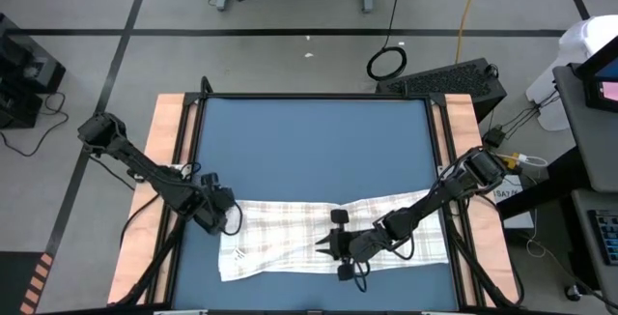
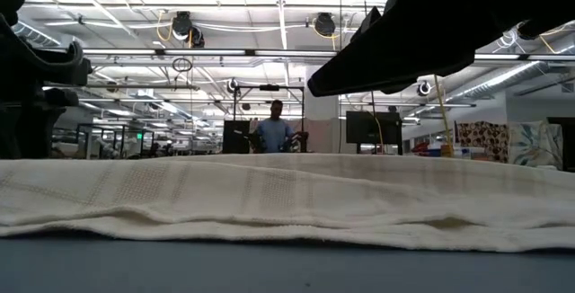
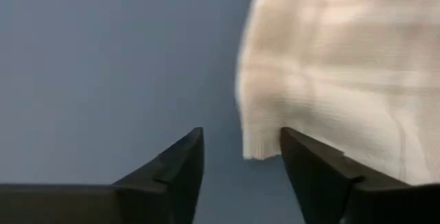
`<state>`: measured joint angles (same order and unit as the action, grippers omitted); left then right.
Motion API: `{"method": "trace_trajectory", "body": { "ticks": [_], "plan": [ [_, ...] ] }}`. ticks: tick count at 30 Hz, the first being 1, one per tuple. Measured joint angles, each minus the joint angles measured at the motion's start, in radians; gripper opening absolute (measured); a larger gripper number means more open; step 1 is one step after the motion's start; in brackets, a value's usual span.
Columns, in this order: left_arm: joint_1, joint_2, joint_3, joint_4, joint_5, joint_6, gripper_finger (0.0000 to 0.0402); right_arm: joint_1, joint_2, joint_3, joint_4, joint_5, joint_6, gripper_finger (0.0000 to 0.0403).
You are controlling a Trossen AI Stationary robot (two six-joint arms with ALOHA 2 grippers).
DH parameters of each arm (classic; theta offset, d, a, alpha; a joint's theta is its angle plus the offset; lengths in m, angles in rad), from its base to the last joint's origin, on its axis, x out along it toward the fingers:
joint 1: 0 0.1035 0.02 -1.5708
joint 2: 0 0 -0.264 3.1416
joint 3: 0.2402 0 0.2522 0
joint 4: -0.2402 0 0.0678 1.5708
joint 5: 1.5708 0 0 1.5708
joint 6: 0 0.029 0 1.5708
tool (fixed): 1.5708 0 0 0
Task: Roll towel into tight, uniform cylinder
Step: Roll the white towel
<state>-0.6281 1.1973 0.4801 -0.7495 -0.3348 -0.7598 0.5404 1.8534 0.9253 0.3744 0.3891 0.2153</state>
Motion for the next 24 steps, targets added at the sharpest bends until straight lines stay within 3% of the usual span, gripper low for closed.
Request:
{"method": "trace_trajectory", "body": {
  "ticks": [11,18,24],
  "plan": [
    [0.0,0.0,0.0,0.011,0.091,0.089,0.0016,0.0,0.0,0.0,0.0,0.0,0.0,0.007],
    [0.0,0.0,0.024,-0.029,0.056,0.114,0.0004,-0.005,0.0,0.0,0.029,0.007,0.005,0.007],
    [0.0,0.0,0.138,-0.162,-0.029,0.147,0.0002,-0.065,0.0,0.001,0.142,0.197,0.059,0.007]
  ]
}}
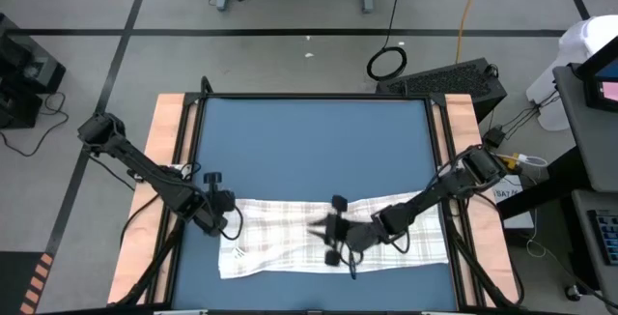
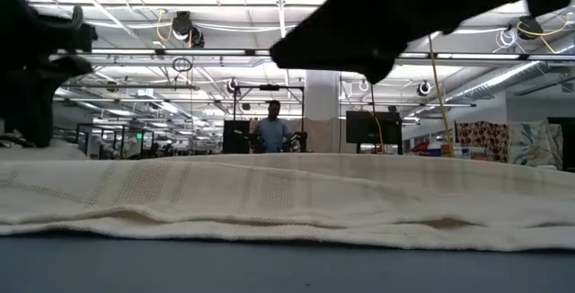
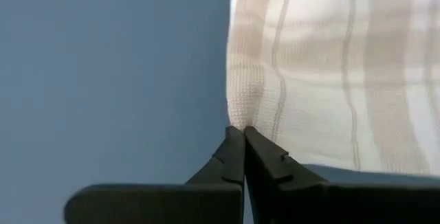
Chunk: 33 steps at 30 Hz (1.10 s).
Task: Roll towel into tight, uniform cylinder
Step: Roll the white towel
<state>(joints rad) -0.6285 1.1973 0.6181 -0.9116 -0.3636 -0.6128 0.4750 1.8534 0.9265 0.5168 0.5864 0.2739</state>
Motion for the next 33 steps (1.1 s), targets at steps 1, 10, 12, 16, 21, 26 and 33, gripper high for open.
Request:
{"method": "trace_trajectory", "body": {
  "ticks": [1,10,12,16,21,26,33],
  "plan": [
    [0.0,0.0,0.017,-0.019,-0.016,0.016,0.0002,-0.018,0.0,0.007,0.006,0.0,0.004,0.007],
    [0.001,0.0,0.137,-0.166,-0.094,0.073,0.0002,-0.187,0.062,0.198,-0.073,-0.322,-0.031,0.0071],
    [0.001,-0.001,0.141,-0.17,-0.095,0.077,0.0002,-0.219,0.089,0.262,-0.114,-0.305,-0.069,0.0077],
    [0.001,-0.001,0.141,-0.174,-0.096,0.08,0.0001,-0.292,0.171,0.412,-0.219,-0.36,-0.107,0.0114],
    [0.0,-0.001,0.141,-0.168,-0.105,0.075,0.0001,-0.368,0.275,0.583,-0.316,-0.471,-0.121,0.0184],
    [-0.002,-0.001,0.141,-0.152,-0.109,0.072,0.0001,-0.414,0.385,0.695,-0.358,-0.576,-0.147,0.0233],
    [-0.002,0.0,0.167,-0.138,-0.109,0.073,0.0001,-0.489,0.522,0.841,-0.375,-0.782,-0.171,0.0249]
  ]
}}
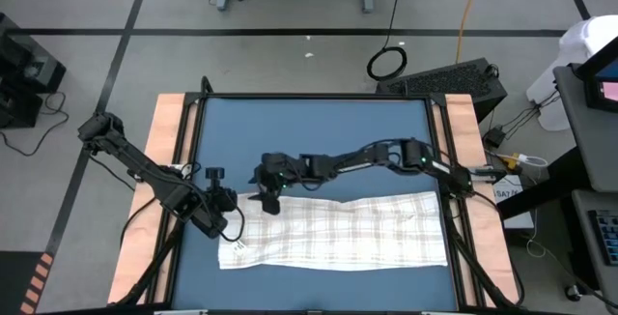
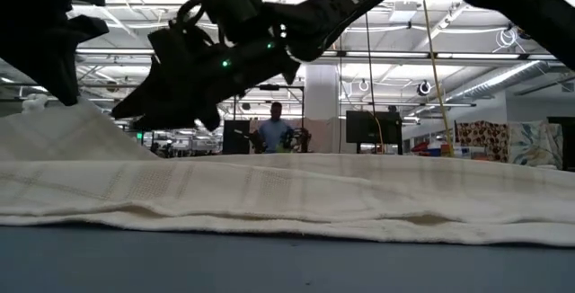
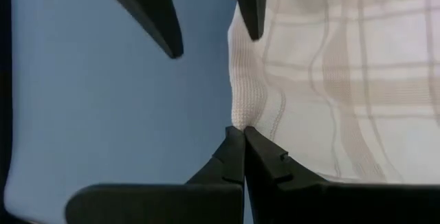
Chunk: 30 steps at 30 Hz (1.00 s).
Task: Roll towel into tight, uniform cylinder
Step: Roll the white towel
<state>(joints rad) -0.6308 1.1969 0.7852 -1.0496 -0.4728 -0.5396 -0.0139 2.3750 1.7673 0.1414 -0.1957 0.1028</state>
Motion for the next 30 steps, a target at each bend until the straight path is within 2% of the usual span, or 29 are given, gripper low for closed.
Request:
{"method": "trace_trajectory", "body": {
  "ticks": [10,13,17,23,24,27,30],
  "plan": [
    [0.003,0.0,0.011,-0.007,-0.032,0.023,0.0001,-0.048,0.133,0.17,-0.002,-0.301,-0.032,0.0243],
    [0.003,0.0,0.011,-0.004,-0.048,0.022,0.0001,-0.053,0.154,0.199,0.011,-0.328,-0.043,0.0225],
    [0.003,0.0,0.011,0.001,-0.048,0.022,0.0001,-0.052,0.163,0.204,0.001,-0.33,-0.071,0.0168],
    [0.003,0.0,0.011,0.023,-0.055,-0.039,0.0008,-0.052,0.163,0.204,0.012,-0.356,-0.097,0.0023],
    [0.003,0.0,0.011,0.026,-0.056,-0.072,0.001,-0.052,0.163,0.204,0.01,-0.355,-0.097,0.0013],
    [0.001,0.0,0.011,0.002,-0.081,-0.239,0.0018,-0.052,0.163,0.204,0.004,-0.353,-0.088,0.0015],
    [-0.02,0.0,0.011,-0.085,-0.046,-0.433,0.0036,-0.052,0.162,0.204,-0.013,-0.352,-0.086,0.0007]
  ]
}}
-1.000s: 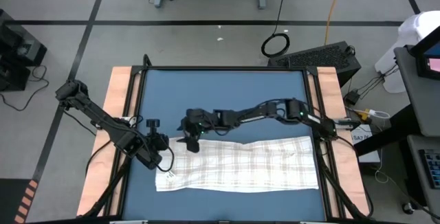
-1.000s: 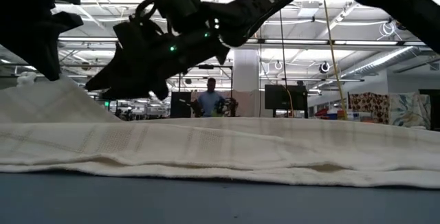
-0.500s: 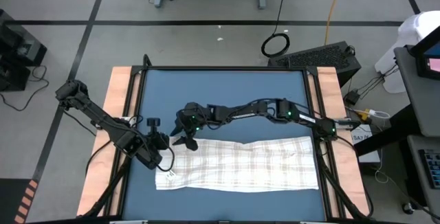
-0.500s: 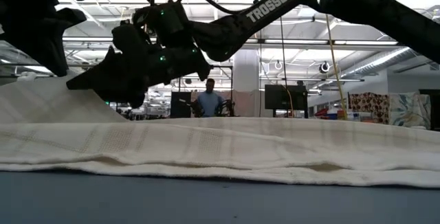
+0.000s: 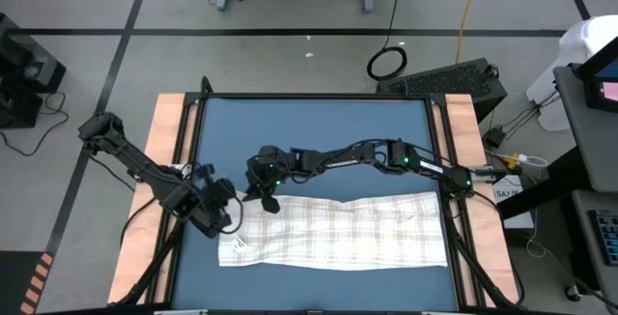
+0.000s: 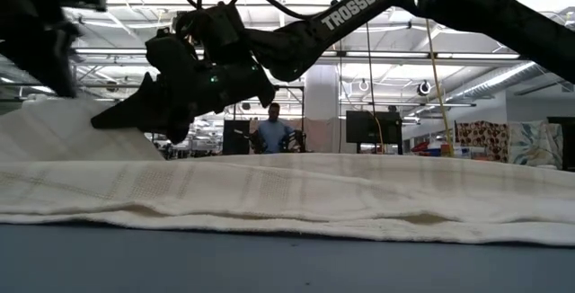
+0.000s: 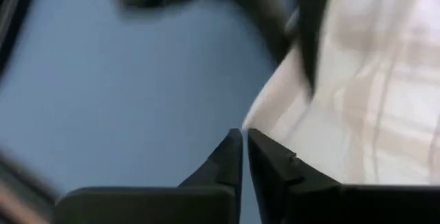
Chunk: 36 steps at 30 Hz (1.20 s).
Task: Roll towel into tight, uniform cylinder
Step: Roll the white towel
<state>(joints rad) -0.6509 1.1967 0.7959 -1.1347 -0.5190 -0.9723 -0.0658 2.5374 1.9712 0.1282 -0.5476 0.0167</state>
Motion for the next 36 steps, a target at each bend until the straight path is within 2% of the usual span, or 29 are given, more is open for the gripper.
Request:
{"method": "trace_trajectory", "body": {
  "ticks": [6,9,14,17,19,25,29,36],
  "plan": [
    [-0.132,0.0,-0.001,-0.134,0.081,-0.442,0.01,0.0,-0.001,0.0,-0.013,0.003,0.001,0.0003],
    [-0.242,0.001,-0.018,-0.043,0.087,-0.563,0.0128,0.0,-0.001,-0.001,-0.016,0.004,0.001,0.0003],
    [-0.417,0.002,-0.07,0.192,-0.018,-0.771,0.0167,-0.001,-0.006,-0.001,-0.013,0.004,-0.012,0.0002],
    [-0.483,0.037,-0.104,0.282,-0.074,-0.897,0.0195,-0.002,-0.006,-0.001,-0.014,0.002,-0.026,0.0002],
    [-0.506,0.08,-0.116,0.303,-0.077,-0.956,0.0217,-0.003,-0.006,-0.001,-0.014,0.001,-0.027,0.0002],
    [-0.519,0.238,-0.129,0.352,0.036,-1.06,0.0283,-0.005,-0.006,-0.001,-0.014,-0.008,-0.033,0.0001],
    [-0.524,0.292,-0.129,0.444,0.053,-1.06,0.0319,-0.008,-0.006,-0.001,-0.014,-0.009,-0.037,0.0001],
    [-0.528,0.331,-0.128,0.532,0.062,-1.05,0.033,-0.013,-0.006,-0.001,-0.014,-0.008,-0.037,0.0001]
  ]
}}
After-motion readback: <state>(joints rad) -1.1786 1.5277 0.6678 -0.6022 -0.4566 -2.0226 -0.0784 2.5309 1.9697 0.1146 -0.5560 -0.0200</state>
